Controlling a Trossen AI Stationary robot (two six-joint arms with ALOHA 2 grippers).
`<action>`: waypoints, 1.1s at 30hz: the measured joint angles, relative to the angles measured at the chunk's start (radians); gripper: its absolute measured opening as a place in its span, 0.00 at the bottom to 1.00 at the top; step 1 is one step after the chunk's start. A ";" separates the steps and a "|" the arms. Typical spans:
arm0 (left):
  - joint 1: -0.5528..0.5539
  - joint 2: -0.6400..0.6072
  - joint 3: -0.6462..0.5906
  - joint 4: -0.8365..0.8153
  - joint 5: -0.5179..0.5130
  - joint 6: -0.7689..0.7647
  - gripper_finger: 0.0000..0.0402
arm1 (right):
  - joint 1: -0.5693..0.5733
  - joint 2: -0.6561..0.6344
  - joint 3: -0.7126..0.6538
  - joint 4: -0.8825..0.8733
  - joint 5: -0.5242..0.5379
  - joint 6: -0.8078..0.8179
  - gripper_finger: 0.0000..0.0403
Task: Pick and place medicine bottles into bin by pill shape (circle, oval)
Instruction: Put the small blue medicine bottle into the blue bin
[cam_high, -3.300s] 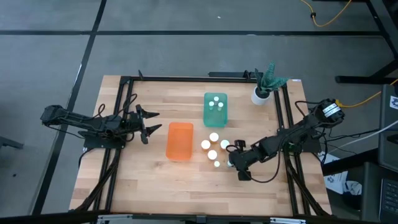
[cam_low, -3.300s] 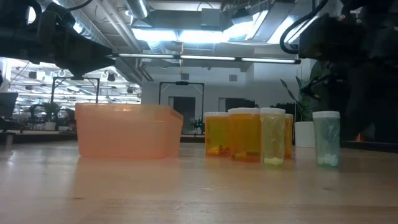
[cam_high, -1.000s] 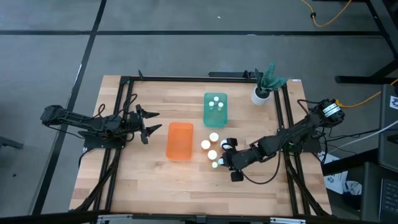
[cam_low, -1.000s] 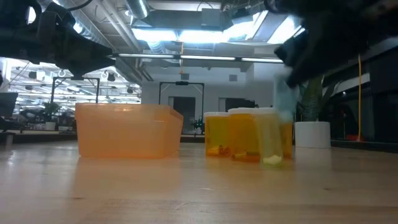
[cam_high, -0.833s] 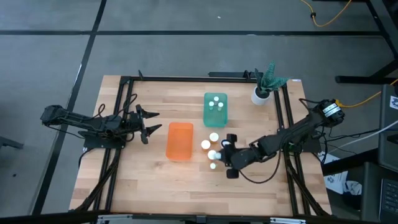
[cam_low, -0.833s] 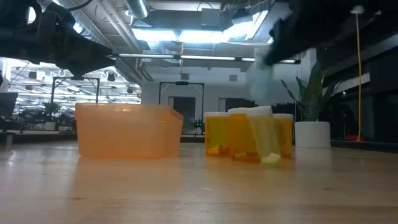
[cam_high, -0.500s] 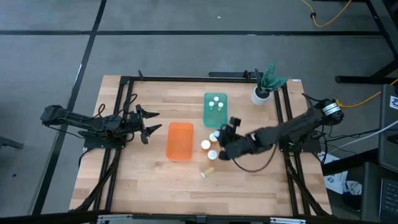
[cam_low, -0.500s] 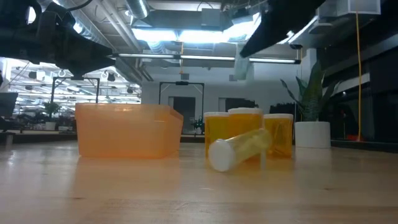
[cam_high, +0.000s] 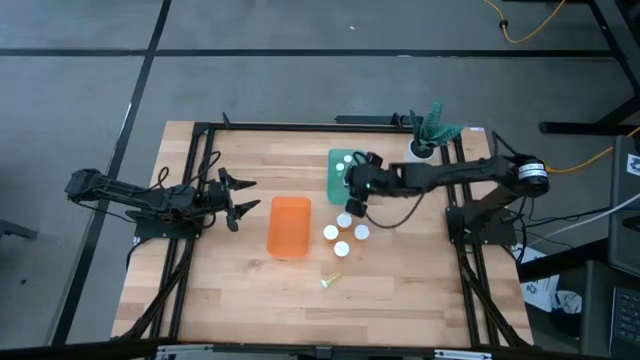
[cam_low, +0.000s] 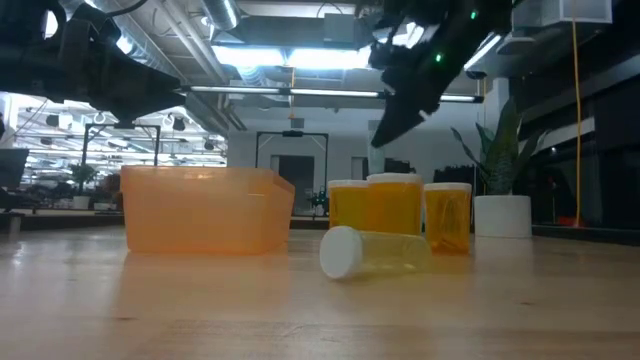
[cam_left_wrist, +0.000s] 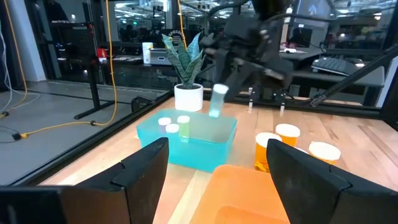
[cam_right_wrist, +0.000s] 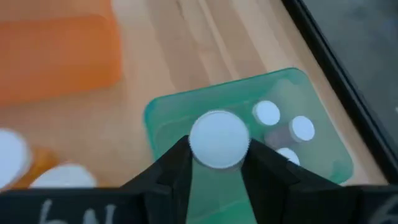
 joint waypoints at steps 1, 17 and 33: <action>0.000 0.000 0.000 0.000 0.000 0.000 0.65 | -0.021 0.000 -0.022 0.033 -0.036 0.000 0.31; 0.000 0.000 0.000 0.000 0.000 -0.004 0.65 | -0.150 0.000 -0.215 0.271 -0.178 -0.028 0.31; 0.000 0.000 0.000 0.000 0.000 -0.005 0.65 | -0.151 0.000 -0.270 0.311 -0.177 -0.022 0.31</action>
